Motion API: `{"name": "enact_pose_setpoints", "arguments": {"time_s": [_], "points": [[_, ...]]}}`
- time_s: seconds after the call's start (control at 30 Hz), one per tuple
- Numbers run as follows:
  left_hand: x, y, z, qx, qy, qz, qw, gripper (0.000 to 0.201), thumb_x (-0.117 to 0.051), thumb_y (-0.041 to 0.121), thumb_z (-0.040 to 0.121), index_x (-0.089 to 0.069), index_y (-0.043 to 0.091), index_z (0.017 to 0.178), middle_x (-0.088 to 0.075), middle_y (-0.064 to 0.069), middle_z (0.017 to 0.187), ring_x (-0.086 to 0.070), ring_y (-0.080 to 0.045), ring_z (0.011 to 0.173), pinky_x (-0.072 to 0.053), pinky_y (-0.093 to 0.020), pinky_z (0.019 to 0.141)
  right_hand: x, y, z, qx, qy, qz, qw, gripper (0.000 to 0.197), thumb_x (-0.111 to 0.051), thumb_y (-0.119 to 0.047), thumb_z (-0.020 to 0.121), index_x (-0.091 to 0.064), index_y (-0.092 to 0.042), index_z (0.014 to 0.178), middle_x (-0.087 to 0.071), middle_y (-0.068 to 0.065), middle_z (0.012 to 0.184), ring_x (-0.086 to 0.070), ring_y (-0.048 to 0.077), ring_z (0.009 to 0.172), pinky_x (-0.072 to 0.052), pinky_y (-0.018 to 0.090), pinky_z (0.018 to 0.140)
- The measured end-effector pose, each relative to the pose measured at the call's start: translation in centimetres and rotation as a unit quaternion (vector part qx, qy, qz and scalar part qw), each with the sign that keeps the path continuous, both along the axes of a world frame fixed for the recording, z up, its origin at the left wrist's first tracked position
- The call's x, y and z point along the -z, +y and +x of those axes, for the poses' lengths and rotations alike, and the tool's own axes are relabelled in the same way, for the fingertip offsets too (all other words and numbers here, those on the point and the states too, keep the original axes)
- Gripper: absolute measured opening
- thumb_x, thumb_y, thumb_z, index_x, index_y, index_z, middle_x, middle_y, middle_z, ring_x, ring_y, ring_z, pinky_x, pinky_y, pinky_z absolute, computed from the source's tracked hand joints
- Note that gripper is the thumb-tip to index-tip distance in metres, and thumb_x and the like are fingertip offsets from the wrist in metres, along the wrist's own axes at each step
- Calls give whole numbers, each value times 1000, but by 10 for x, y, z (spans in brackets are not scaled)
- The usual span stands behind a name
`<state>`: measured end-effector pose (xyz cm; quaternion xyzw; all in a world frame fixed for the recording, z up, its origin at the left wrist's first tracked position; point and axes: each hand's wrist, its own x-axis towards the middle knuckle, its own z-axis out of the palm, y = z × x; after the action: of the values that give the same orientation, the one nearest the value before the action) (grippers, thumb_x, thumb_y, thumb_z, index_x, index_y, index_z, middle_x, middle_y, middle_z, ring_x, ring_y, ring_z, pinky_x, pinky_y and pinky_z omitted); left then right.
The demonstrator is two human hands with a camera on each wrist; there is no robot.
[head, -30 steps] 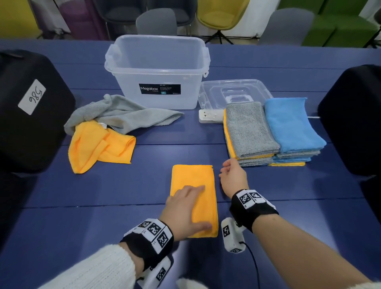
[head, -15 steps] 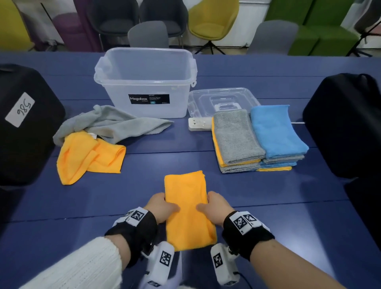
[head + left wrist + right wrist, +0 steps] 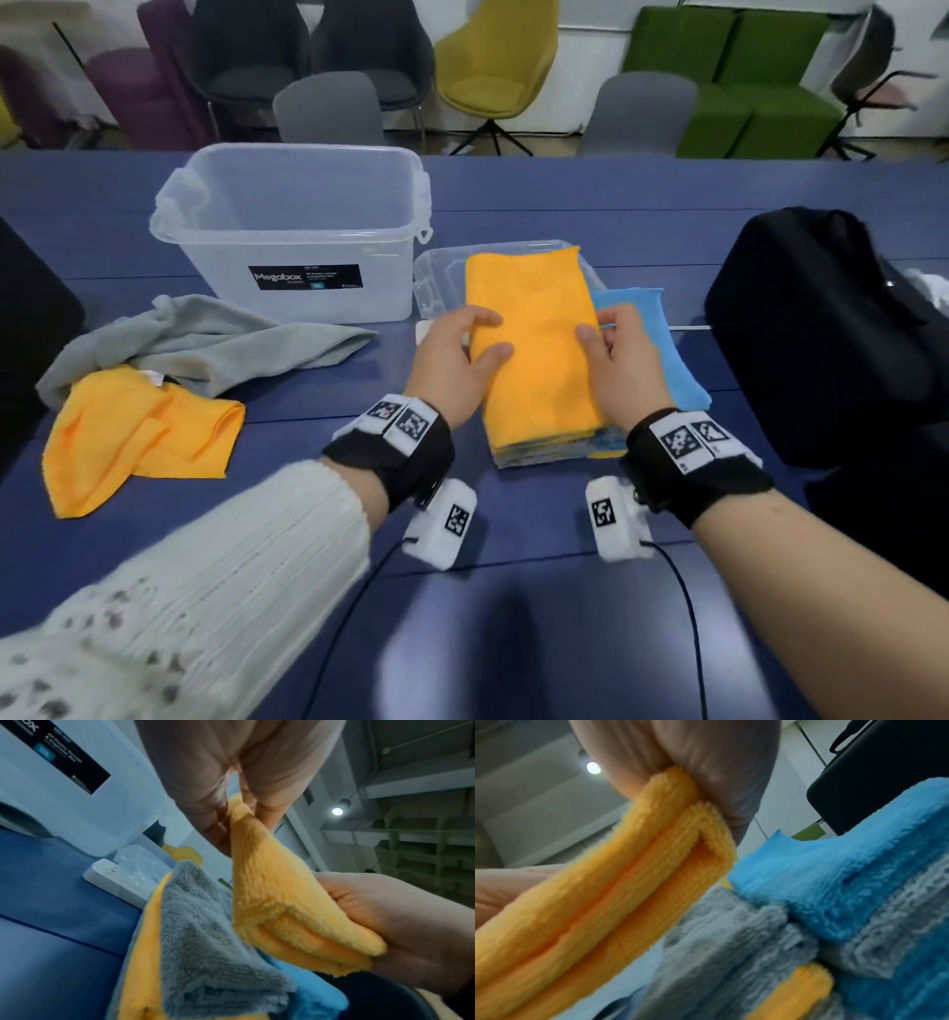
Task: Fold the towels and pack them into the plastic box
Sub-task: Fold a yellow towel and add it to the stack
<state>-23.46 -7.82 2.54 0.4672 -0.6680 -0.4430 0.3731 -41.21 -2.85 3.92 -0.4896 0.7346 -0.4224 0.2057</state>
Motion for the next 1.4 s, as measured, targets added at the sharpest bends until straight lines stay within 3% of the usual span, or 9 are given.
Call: {"name": "enact_pose_setpoints", "arguments": {"time_s": [0.2, 0.33, 0.43, 0.57, 0.67, 0.8, 1.03, 1.2, 1.4], "points": [[47, -29, -20, 102, -234, 76, 964, 90, -78, 39, 74, -28, 26, 148, -20, -12, 154, -29, -28, 140, -31, -43, 113, 24, -19, -28, -48, 74, 162, 983, 69, -63, -17, 89, -22, -10, 144, -63, 13, 96, -58, 28, 90, -40, 30, 75], [53, -23, -21, 104, -241, 72, 962, 96, -79, 42, 72, -26, 23, 149, -10, -11, 157, -21, -26, 143, -25, -38, 116, 36, -18, -32, -55, 82, 147, 984, 63, -69, -14, 84, -36, -11, 136, -59, 10, 106, -57, 24, 94, -47, 37, 88], [49, -15, -15, 95, -235, 62, 965, 101, -77, 53, 70, -21, 30, 150, 5, -6, 160, -9, -24, 147, -19, -38, 118, 35, -19, -31, -33, 121, 96, 987, 46, -67, -21, 86, -45, -11, 125, -52, 1, 100, -51, 18, 91, -45, 36, 81], [50, -7, 20, 42, -269, -48, 961, 83, -58, 63, 76, -26, 34, 147, -5, -2, 161, -9, -23, 146, -21, -47, 116, 21, -20, -23, -3, 119, -23, 993, 15, -57, -28, 93, -55, -14, 100, -55, -1, 90, -49, 17, 83, -34, 28, 72], [60, -5, 76, 3, -427, -88, 900, 75, -56, 48, 85, -20, 33, 149, 2, 0, 161, -5, -25, 147, -17, -52, 115, 17, -21, 2, -21, 115, -92, 989, 7, -57, -18, 92, -58, -12, 95, -55, -1, 84, -47, 16, 78, -32, 24, 70], [81, -8, 164, -73, -554, -19, 829, 72, -58, 33, 85, -23, 30, 147, -1, -3, 160, -3, -30, 147, -17, -57, 113, 33, -24, 65, -125, 137, -107, 977, 7, -54, -12, 87, -60, -11, 91, -55, -2, 81, -48, 17, 78, -33, 23, 70], [95, -10, 254, -131, -564, 112, 808, 42, -56, 33, 89, -48, 17, 127, -42, -7, 134, -42, -30, 121, -44, -42, 90, 78, -30, 194, -346, 212, 30, 914, 7, -53, -8, 86, -60, -8, 87, -60, 14, 86, -52, 35, 86, -43, 48, 76], [96, 4, 256, -20, -535, 62, 842, 35, -61, 33, 85, -62, 13, 114, -54, -8, 118, -55, -29, 108, -46, -37, 91, 98, -26, 251, -374, 187, 131, 899, 15, -49, -15, 92, -58, -9, 102, -59, 13, 102, -52, 33, 99, -42, 38, 80], [99, 59, 226, 122, -353, 98, 923, 19, -68, 24, 80, -59, 26, 96, -57, 9, 90, -57, -15, 86, -43, -22, 75, 117, -13, 266, -256, 130, 298, 910, 32, -57, -9, 84, -42, -9, 113, -59, 14, 112, -57, 33, 102, -40, 30, 71]]}}
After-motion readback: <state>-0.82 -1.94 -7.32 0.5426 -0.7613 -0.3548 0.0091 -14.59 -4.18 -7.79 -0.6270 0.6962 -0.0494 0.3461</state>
